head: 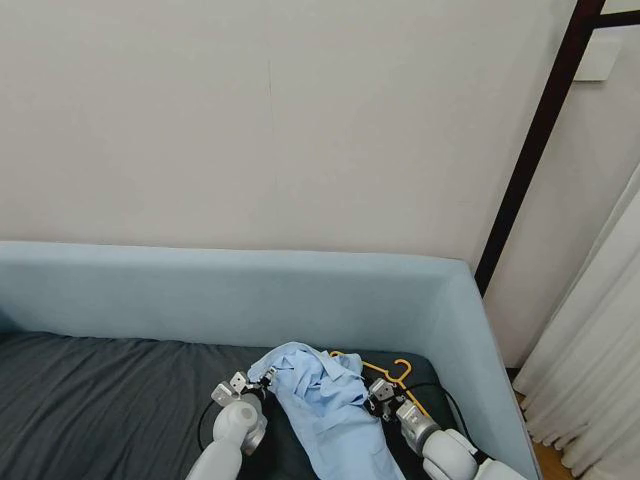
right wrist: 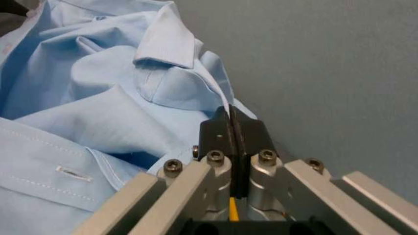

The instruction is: Pick up the clothes from the sofa and hang them on the clothes hanger.

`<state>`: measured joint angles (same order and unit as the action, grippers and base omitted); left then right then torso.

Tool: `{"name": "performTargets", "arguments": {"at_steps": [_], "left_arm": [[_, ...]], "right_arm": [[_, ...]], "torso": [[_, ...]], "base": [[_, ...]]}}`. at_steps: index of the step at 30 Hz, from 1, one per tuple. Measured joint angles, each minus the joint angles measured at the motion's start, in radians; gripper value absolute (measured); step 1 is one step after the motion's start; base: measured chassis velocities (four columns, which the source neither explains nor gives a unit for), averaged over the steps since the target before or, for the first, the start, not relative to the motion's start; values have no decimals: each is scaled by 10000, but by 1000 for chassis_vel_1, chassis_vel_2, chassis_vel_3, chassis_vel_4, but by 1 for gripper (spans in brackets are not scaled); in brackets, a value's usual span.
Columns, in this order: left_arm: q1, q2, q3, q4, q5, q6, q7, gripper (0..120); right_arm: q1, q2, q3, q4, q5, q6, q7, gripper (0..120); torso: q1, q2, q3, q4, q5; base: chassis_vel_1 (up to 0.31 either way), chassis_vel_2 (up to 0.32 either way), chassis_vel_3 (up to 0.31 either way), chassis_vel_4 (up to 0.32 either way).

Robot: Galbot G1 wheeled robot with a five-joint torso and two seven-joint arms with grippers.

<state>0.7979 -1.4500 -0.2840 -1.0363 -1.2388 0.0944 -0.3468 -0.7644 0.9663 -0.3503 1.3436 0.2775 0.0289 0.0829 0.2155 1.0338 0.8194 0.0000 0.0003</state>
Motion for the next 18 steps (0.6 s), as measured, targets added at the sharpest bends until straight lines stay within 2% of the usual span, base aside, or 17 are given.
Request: {"name": "performTargets", "arguments": {"at_steps": [3, 8, 9, 10, 13, 14, 17, 18], "left_arm": [[-151, -53, -12, 306, 88, -60, 45, 68], [-587, -51, 33, 1117, 263, -186, 150, 48], [-616, -52, 37, 1172, 286, -195, 153, 43], [-616, -52, 37, 1172, 286, -195, 153, 43], [-615, -76, 28, 1244, 393, -232, 171, 27], [-615, -76, 28, 1244, 393, -232, 171, 27], [-554, -109, -26, 1250, 456, -296, 191, 15], [-554, -109, -26, 1250, 456, -296, 191, 15]], "right_arm": [[25, -38, -26, -34, 0, 19, -1, 0], [59, -116, -45, -38, 40, 38, -6, 0], [62, -116, -46, -30, 49, 38, -6, 0], [62, -116, -46, -30, 49, 38, -6, 0], [66, -114, -43, -3, 67, 38, -2, 0], [66, -114, -43, -3, 67, 38, -2, 0], [35, -151, -17, 33, 81, 39, 4, 0], [35, -151, -17, 33, 81, 39, 4, 0]], "torso": [[0, 0, 0, 0, 0], [0, 0, 0, 0, 1], [1, 0, 0, 0, 1], [1, 0, 0, 0, 1], [0, 0, 0, 0, 1], [0, 0, 0, 0, 1], [0, 0, 0, 1, 0], [0, 0, 0, 1, 0]], "base": [[0, 0, 0, 0], [0, 0, 0, 0], [0, 0, 0, 0], [0, 0, 0, 0], [0, 0, 0, 0], [0, 0, 0, 0], [0, 0, 0, 0], [0, 0, 0, 0]]}}
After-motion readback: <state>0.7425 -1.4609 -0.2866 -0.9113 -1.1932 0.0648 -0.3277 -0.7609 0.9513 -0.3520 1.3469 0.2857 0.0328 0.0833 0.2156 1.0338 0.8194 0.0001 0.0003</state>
